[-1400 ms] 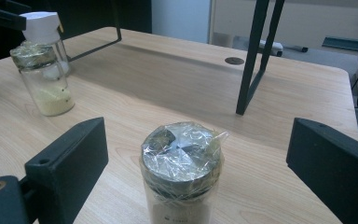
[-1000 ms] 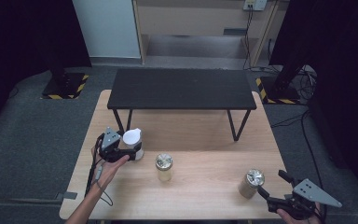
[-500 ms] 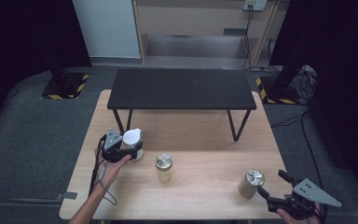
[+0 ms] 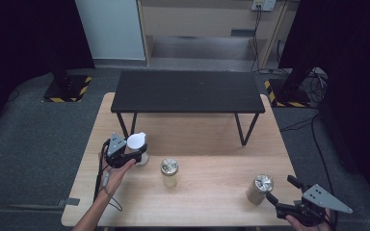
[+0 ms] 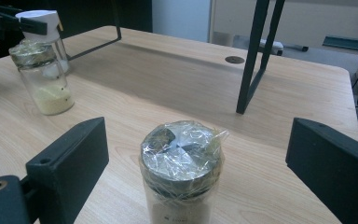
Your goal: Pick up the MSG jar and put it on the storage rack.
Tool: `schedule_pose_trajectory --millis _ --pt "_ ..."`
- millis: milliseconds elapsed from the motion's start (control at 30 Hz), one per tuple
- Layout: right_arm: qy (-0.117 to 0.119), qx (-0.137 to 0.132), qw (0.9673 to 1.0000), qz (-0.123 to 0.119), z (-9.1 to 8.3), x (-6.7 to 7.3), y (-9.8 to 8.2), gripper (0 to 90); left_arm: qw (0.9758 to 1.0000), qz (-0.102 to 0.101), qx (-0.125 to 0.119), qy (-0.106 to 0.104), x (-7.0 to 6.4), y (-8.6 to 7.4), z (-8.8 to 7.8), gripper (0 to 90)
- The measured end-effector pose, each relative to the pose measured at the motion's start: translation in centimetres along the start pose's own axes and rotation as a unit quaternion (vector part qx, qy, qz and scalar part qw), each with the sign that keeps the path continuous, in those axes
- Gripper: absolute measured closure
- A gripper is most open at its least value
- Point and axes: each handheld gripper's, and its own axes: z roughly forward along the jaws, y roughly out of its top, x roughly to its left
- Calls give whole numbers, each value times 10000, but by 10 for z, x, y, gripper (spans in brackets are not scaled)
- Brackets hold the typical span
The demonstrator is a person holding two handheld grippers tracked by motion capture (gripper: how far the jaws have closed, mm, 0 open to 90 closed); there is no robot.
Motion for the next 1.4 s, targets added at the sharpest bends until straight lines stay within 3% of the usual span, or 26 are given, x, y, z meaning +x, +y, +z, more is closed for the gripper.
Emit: schedule_pose_trajectory --millis 333,767,1400 --pt "-3 -5 10000 0 0 0 0 62 10000 5 -7 -58 8 4 -7 297" --pt "15 -19 10000 25 0 0 0 40 9985 306 38 -455 18 29 -22 297" --pt "6 -38 10000 72 -1 -1 -1 32 9925 547 115 -1091 26 84 -38 297"
